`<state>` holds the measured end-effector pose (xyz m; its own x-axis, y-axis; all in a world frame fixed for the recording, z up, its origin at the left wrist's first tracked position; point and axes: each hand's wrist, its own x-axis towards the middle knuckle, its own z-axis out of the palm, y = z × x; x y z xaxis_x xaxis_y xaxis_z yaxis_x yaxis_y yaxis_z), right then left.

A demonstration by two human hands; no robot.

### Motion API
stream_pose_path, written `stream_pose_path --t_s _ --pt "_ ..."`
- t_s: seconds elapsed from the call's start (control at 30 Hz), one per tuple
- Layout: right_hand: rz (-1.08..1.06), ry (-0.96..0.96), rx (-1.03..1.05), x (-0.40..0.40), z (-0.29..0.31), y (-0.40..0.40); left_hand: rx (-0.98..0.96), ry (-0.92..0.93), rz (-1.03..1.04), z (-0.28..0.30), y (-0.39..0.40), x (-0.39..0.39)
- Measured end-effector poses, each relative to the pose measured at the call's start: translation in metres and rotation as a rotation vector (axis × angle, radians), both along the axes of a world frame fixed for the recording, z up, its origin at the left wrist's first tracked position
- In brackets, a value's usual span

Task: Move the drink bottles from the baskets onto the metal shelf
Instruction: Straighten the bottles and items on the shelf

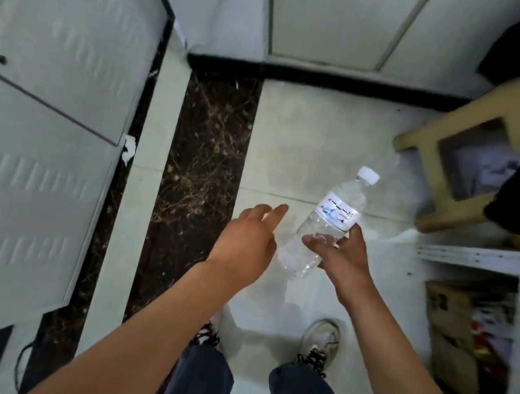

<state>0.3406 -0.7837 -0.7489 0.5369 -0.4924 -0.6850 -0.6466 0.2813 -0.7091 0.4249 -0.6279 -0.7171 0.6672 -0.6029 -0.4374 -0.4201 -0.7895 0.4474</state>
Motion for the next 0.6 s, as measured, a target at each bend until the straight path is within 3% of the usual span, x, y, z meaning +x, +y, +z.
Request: stream_pose_path --t_s 0.37,0.6 --pt "0.052 -0.268 -0.403 -0.057 0.346 -0.065 -0.170 -0.466 -0.347 0.332 -0.059 -0.015" --pt "-0.084 -0.338 -0.701 -0.134 0.536 -0.055 -0.441 -0.649 -0.486 0.513 -0.080 -0.069"
